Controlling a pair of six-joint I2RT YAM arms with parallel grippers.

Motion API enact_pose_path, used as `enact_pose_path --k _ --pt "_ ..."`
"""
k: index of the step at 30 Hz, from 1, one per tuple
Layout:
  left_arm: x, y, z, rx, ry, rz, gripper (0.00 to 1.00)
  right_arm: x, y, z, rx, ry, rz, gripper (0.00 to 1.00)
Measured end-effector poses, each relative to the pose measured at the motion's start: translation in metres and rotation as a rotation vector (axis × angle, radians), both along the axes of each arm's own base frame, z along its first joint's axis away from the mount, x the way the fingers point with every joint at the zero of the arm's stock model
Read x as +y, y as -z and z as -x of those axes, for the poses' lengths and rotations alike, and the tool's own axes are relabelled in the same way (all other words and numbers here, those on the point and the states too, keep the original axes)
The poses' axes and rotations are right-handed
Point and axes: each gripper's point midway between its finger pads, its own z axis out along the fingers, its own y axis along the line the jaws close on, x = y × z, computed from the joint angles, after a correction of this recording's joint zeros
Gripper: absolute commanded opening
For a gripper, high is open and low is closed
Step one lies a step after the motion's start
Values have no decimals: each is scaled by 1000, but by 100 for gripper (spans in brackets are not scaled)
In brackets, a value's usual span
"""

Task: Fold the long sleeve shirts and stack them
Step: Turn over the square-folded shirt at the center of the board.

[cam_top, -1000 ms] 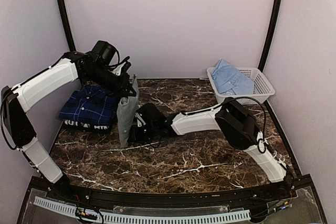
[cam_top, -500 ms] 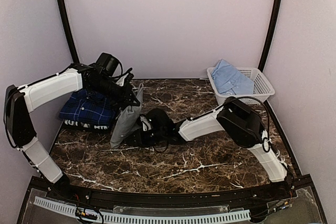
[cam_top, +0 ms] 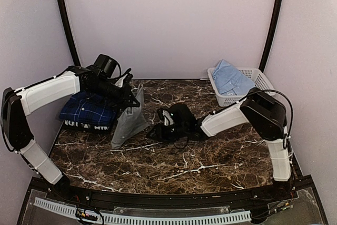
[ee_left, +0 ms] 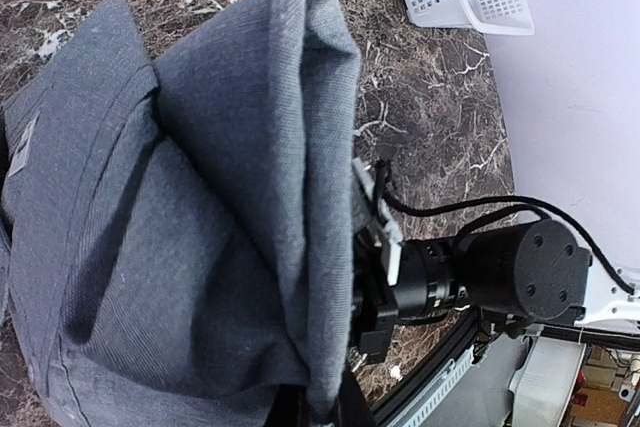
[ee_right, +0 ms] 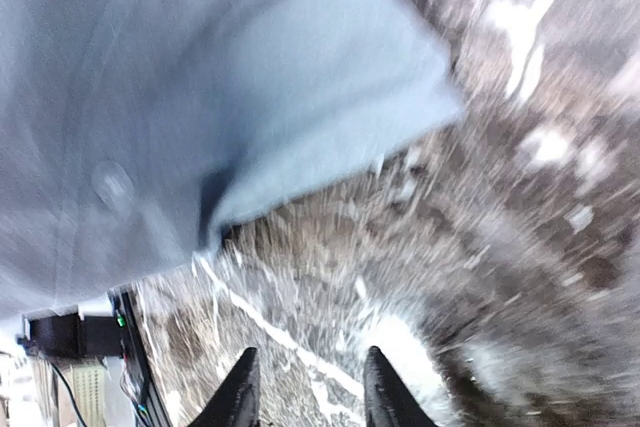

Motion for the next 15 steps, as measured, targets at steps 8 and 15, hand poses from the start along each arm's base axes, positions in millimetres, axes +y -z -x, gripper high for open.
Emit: enact_pose_path --k 8,15 --pt "2 -3 2 -11 -9 8 0 1 -10 -24 8 38 -17 21" --pt "4 -20 7 -50 -8 32 0 39 7 -51 45 54 -45 14"
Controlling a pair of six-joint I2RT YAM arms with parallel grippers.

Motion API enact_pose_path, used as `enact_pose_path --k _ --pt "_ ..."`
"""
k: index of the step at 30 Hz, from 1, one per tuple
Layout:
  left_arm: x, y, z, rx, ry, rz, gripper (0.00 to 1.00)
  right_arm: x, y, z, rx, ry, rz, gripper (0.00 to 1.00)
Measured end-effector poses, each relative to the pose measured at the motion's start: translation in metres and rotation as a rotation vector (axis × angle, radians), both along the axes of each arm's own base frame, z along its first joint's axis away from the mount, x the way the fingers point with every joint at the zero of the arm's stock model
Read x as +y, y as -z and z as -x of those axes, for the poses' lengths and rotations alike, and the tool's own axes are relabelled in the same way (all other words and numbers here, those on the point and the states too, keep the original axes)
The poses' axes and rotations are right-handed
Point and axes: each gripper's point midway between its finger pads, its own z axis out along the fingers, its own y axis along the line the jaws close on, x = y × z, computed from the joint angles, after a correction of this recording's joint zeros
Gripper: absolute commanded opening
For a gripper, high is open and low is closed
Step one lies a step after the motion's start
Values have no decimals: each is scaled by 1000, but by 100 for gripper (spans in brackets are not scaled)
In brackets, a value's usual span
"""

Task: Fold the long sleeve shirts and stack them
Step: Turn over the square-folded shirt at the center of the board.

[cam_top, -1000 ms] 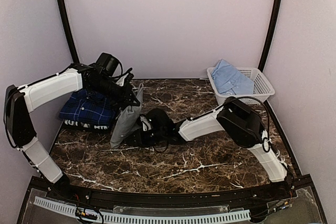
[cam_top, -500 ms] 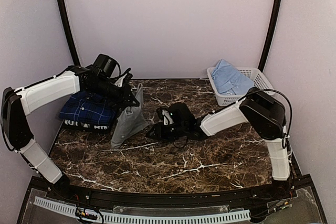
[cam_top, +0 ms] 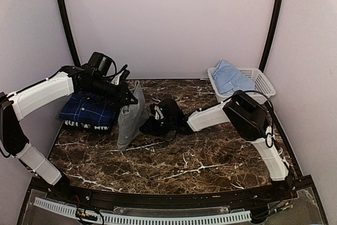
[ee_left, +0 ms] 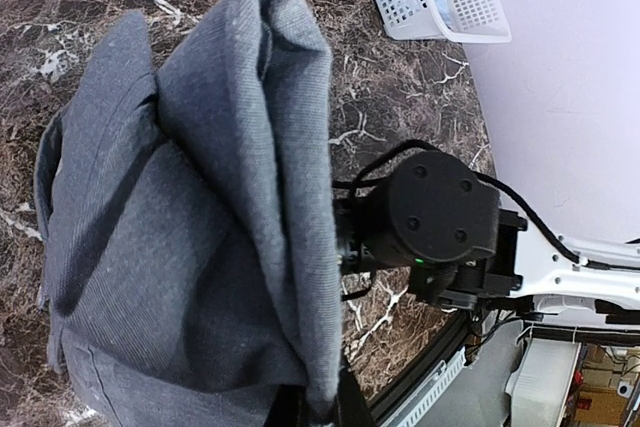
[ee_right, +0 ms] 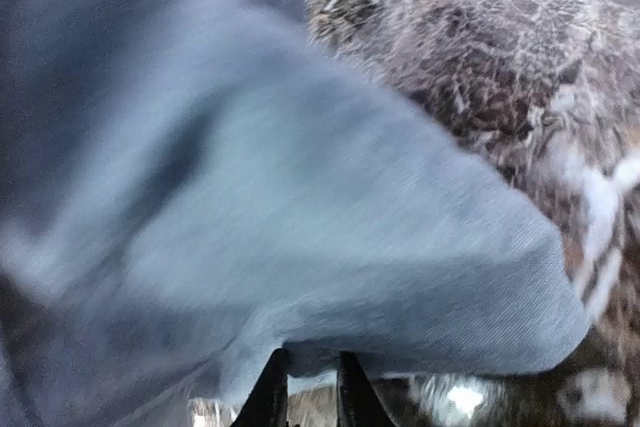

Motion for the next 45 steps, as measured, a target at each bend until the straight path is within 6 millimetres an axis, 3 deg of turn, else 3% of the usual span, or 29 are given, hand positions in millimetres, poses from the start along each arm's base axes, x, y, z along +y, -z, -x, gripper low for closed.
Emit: enact_pose_path --k 3,9,15,18,24,33,42,44,45 --pt "1 -1 4 -2 3 10 0 11 9 -11 15 19 -5 14" --pt "-3 -7 8 -4 19 50 0 39 7 -32 37 45 -84 15" --pt "-17 -14 13 -10 54 107 0 61 -4 -46 60 51 -189 26" --pt "-20 -7 16 -1 67 118 0 59 -5 -48 64 49 -209 31" --pt "-24 14 21 44 79 130 0 46 -11 -58 56 2 -272 37" --pt "-52 31 17 61 112 151 0 10 -19 -114 -7 -46 -315 53" --pt "-110 101 51 196 242 79 0 -31 -23 -163 -85 -71 -295 62" --pt "-122 116 63 223 277 58 5 -40 -23 -171 -103 -69 -288 64" --pt "-127 122 68 235 291 47 13 -45 -24 -174 -110 -69 -283 65"
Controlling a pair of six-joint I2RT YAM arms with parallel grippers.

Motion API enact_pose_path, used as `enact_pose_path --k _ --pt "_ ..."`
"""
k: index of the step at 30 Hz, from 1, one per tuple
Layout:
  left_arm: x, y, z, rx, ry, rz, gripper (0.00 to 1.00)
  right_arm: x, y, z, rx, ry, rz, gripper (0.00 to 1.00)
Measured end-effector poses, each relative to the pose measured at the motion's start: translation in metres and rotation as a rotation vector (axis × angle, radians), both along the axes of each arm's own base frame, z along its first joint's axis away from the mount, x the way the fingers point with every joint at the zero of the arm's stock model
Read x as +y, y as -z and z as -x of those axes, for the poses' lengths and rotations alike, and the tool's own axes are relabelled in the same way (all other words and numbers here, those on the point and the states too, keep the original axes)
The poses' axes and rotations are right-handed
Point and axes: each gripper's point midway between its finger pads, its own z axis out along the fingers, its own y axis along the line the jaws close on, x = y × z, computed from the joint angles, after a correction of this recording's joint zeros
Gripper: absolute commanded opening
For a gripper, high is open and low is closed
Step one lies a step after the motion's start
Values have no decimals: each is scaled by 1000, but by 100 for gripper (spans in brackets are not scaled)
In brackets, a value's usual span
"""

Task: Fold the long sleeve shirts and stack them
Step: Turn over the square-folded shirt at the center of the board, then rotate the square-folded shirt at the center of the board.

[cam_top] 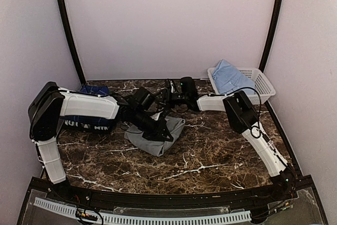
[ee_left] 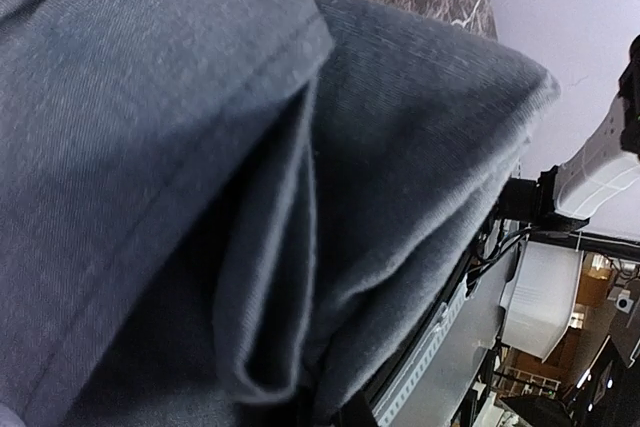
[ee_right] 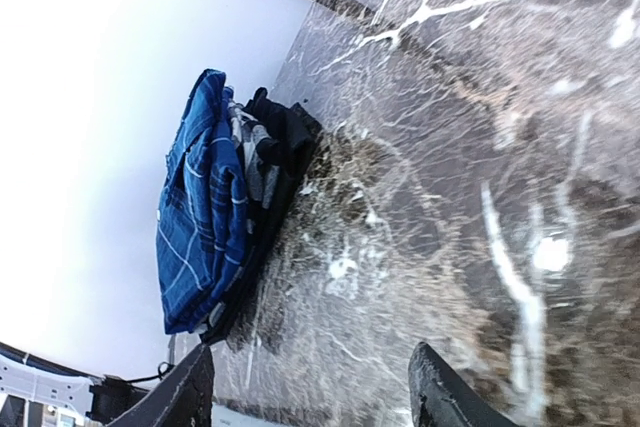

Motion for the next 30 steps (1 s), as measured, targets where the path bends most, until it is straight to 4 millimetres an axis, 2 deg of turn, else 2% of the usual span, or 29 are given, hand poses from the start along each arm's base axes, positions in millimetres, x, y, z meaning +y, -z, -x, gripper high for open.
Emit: enact_pose_path --k 1,2,3,5,7,9,12,15,19,21,23,26,30 --pt "-6 5 5 8 17 -9 24 -5 0 -3 -4 2 7 66" --pt "-11 10 9 13 33 -19 30 -10 -1 -7 -10 6 14 68" --pt "-17 13 12 9 53 -25 42 -15 -1 -10 -16 12 24 69" --pt "-28 15 15 -3 80 -32 57 -25 -1 -17 -23 26 50 71" --pt "-39 10 16 -26 98 -30 65 -36 -1 -23 -27 47 90 73" --pt "-46 2 17 -51 110 -22 68 -45 -1 -26 -25 68 128 74" --pt "-55 -12 14 -82 117 0 69 -64 -12 -27 -30 106 185 75" --pt "-54 -20 8 -117 95 -7 69 -83 -35 -17 -43 147 234 74" --pt "-37 -43 -8 -194 18 -36 67 -107 -74 7 -74 198 265 71" --pt "-19 -64 -22 -245 -46 -36 66 -123 -90 26 -90 228 276 70" --pt "4 -83 -40 -289 -121 -33 66 -138 -97 45 -93 252 291 69" --pt "47 -94 -74 -336 -246 -58 66 -161 -91 77 -73 286 334 67" --pt "100 -76 -112 -342 -368 -145 66 -177 -66 120 -36 295 412 65"
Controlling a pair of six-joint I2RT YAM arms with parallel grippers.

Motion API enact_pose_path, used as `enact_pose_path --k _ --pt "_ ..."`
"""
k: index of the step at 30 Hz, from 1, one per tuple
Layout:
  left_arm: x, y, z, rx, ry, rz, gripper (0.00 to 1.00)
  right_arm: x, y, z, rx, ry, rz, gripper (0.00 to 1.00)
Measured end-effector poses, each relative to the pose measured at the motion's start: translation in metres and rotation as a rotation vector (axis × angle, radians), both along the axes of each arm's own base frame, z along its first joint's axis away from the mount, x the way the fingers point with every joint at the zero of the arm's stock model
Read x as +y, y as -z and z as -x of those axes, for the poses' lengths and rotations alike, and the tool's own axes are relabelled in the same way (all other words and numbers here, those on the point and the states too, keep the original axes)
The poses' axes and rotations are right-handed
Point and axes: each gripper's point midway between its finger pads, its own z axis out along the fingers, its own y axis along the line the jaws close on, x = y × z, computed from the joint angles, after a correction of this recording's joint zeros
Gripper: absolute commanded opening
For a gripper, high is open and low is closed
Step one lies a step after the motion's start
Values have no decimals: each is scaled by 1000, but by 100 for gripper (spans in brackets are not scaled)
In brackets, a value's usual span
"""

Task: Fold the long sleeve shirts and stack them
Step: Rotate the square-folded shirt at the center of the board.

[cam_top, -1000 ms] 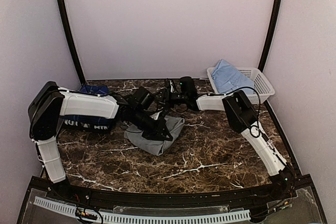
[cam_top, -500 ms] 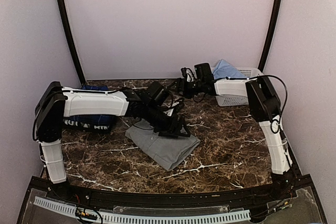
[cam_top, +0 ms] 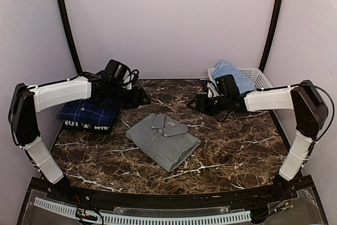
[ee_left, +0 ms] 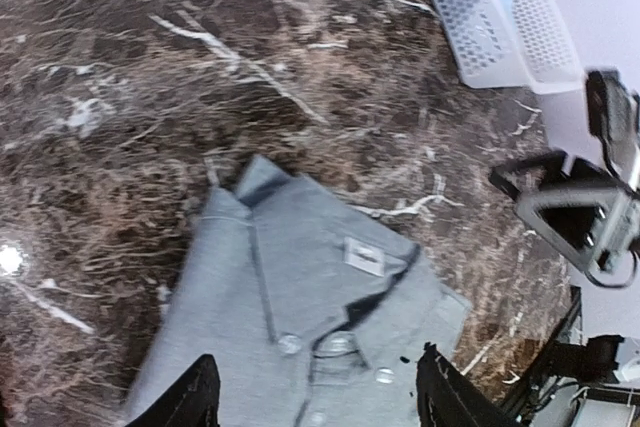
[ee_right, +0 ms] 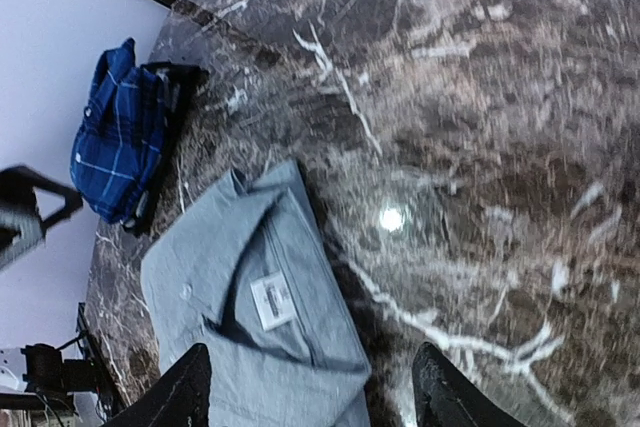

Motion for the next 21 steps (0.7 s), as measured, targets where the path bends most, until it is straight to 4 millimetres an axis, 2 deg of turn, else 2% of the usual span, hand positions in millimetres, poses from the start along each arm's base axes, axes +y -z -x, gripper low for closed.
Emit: enact_pose_path --k 3,6,9,15,21 --pt "27 25 -15 34 -43 -61 68 -4 18 35 33 -6 61 65" --pt "39 52 -20 70 -49 -131 70 -10 26 67 43 -12 96 65" --pt "44 75 -18 105 -37 -182 72 -15 31 88 52 -10 109 64" --pt "55 105 -3 156 -21 -239 72 -19 59 117 117 -2 140 63" --pt "58 125 16 213 4 -239 70 -19 67 122 139 19 139 57"
